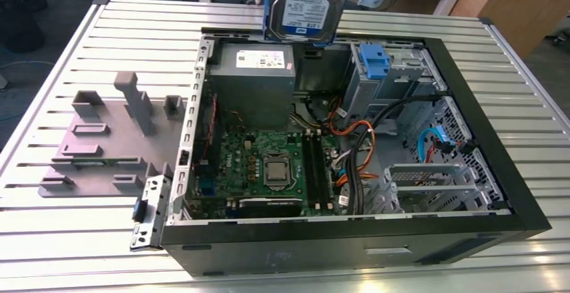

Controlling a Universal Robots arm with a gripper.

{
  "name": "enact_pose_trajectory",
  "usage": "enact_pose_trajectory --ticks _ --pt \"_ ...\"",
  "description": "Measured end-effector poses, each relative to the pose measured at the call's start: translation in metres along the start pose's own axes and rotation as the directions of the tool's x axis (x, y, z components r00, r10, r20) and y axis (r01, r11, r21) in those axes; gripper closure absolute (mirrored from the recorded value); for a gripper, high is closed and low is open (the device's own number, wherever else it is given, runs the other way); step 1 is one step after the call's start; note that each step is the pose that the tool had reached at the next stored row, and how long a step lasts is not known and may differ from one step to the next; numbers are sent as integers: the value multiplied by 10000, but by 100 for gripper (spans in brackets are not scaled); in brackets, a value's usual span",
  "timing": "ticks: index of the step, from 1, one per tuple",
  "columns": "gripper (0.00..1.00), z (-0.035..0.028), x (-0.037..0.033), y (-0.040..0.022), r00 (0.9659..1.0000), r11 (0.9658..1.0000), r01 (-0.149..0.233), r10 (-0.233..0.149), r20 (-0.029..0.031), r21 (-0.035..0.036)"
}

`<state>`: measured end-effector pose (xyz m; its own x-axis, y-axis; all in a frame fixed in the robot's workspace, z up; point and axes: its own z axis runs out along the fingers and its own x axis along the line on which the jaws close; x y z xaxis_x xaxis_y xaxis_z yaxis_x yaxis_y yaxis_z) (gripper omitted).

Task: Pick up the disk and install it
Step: 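Insert the disk into the insertion slot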

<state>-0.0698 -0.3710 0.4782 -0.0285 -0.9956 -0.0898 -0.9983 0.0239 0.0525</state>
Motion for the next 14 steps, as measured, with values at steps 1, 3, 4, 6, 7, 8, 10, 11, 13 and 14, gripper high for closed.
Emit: enact_pose_trajectory --ticks 1,3,4,6,7,8,10,11,13,14 --pt "63 0 1 -2 10000 10000 1 -1 0 0" --pt "63 0 3 -7 10000 10000 0 0 0 0" --pt "63 -1 4 -9 10000 10000 0 0 0 0" --pt "63 -1 6 -13 10000 10000 0 0 1 0" --pt "63 -1 7 -16 10000 10000 0 0 0 0" --pt "63 -1 8 -18 10000 10000 0 0 0 -1" --pt "63 -1 10 -22 10000 10000 0 0 0 0" --pt "63 -2 12 -25 10000 10000 0 0 0 0" --pt "63 -2 13 -29 10000 10000 0 0 0 0" --pt "63 -2 15 -32 10000 10000 0 0 0 0"
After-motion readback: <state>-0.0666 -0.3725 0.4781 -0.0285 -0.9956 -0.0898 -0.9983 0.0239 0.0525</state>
